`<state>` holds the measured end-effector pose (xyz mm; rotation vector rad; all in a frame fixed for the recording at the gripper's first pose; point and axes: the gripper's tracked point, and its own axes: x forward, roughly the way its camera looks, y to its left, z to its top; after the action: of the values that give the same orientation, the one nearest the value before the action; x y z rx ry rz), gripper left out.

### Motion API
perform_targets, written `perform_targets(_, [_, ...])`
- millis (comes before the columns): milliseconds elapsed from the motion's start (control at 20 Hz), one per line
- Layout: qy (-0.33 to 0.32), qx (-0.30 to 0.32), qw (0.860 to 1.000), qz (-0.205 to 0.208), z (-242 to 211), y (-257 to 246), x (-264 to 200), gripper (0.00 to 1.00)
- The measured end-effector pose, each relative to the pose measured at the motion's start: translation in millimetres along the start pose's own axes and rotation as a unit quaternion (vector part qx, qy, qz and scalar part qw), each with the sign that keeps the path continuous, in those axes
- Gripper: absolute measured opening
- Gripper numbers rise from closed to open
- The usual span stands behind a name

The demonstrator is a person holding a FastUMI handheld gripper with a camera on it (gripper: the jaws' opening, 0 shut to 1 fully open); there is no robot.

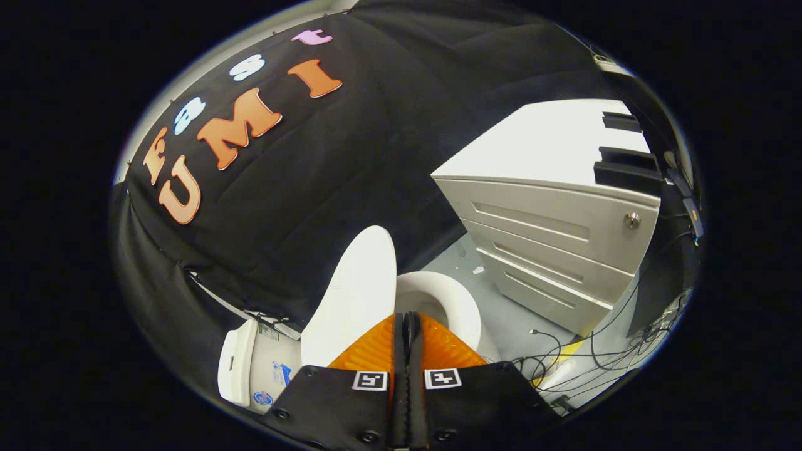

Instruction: Open the toilet lid.

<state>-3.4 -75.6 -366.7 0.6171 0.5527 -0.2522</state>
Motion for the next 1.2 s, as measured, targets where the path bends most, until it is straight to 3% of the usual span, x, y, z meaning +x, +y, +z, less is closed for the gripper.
perform_targets(150, [-0.002, -0.011, 1.000, 0.005, 10, 23, -8, 0.08])
perform_targets(350, [-0.008, -0.071, 0.997, 0.012, 17, 53, -22, 0.08])
perform_targets(950, [-0.030, -0.137, 0.990, 0.014, 34, 114, -51, 0.08])
perform_targets(1150, [-0.056, -0.140, 0.988, 0.044, 60, 153, -74, 0.08])
perform_targets(1200, [-0.071, -0.119, 0.985, 0.100, 65, 189, -84, 0.08])
